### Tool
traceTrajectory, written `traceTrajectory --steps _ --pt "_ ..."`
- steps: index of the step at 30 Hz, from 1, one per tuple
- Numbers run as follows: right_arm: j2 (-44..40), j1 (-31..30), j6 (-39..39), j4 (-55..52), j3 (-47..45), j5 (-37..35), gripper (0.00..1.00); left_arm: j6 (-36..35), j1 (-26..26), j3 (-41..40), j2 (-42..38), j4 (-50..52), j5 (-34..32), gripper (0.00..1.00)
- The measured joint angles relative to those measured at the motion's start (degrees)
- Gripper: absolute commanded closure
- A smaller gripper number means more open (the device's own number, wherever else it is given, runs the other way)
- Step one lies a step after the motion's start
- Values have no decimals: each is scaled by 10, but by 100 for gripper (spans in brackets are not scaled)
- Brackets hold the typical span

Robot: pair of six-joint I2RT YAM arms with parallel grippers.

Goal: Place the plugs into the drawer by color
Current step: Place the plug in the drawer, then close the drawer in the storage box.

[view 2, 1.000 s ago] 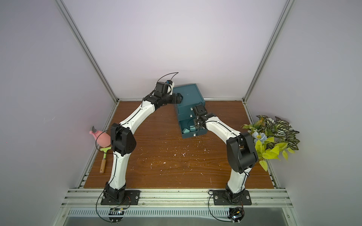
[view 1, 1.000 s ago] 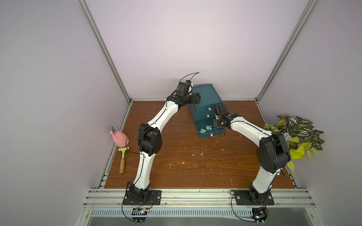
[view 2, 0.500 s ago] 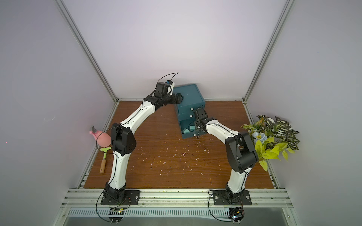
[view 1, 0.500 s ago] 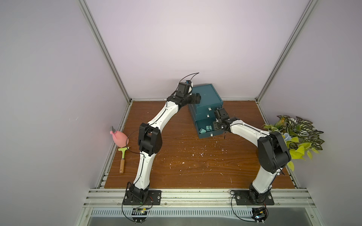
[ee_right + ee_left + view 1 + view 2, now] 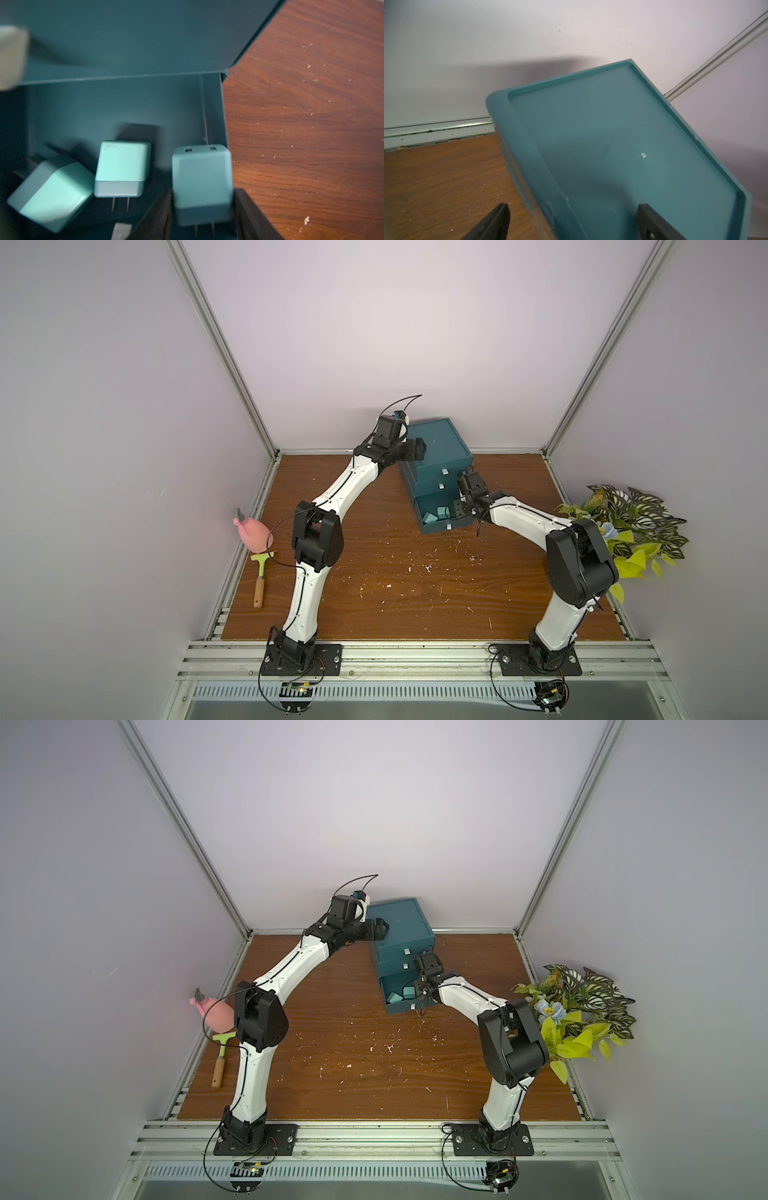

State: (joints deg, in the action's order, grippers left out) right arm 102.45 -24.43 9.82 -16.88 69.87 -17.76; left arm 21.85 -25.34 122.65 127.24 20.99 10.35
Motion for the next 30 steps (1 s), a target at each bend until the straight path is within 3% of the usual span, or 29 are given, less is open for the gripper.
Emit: traceTrajectory --steps 7,10,18,24,30 --pt "-8 12 3 2 -5 26 38 0 0 -9 -4 -6 0 10" --pt "-51 13 6 24 -38 46 39 0 0 -16 -8 -11 -1 10" --pt "-212 -13 23 170 -206 130 52 1 0 -20 -10 -13 0 10" --pt "-222 -55 60 290 -337 151 66 7 0 -20 -10 -13 8 11" --pt "-219 -57 97 395 -414 150 85 8 0 -21 -10 -14 11 11"
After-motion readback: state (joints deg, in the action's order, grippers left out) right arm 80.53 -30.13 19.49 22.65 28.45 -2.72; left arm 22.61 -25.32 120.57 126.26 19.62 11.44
